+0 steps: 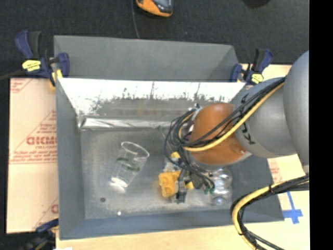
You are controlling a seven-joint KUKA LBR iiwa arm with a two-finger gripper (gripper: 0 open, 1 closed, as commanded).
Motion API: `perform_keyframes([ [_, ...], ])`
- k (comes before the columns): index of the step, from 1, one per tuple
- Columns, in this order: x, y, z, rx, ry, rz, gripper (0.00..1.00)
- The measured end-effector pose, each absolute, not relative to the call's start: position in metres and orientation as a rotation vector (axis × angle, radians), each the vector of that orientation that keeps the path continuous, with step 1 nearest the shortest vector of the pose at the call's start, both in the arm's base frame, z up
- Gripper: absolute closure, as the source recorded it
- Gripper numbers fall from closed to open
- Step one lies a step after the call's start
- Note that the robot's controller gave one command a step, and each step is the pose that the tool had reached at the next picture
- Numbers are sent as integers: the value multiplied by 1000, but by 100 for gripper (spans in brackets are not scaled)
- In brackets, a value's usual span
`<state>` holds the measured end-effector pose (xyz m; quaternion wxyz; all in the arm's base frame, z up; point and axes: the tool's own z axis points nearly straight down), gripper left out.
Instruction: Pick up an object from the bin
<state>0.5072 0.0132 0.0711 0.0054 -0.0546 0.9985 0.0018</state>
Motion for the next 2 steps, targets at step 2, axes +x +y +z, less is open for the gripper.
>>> perform_keyframes([
  [2, 504, 6, 289, -302, 3117, 4, 100],
])
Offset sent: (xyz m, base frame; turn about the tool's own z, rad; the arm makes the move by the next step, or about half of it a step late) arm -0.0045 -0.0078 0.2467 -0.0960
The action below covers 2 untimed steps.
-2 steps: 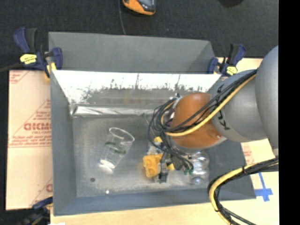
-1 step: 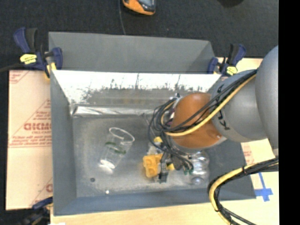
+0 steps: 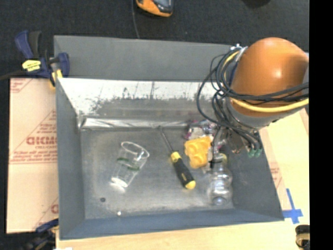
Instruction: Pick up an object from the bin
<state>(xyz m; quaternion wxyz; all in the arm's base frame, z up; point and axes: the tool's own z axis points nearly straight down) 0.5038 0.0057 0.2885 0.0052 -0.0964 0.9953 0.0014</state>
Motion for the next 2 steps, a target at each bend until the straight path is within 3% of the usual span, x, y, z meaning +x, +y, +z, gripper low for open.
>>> perform_keyframes([
  [1, 504, 5, 319, -316, 3109, 4, 100],
  [2, 505, -4, 251, -400, 3096, 2, 100],
])
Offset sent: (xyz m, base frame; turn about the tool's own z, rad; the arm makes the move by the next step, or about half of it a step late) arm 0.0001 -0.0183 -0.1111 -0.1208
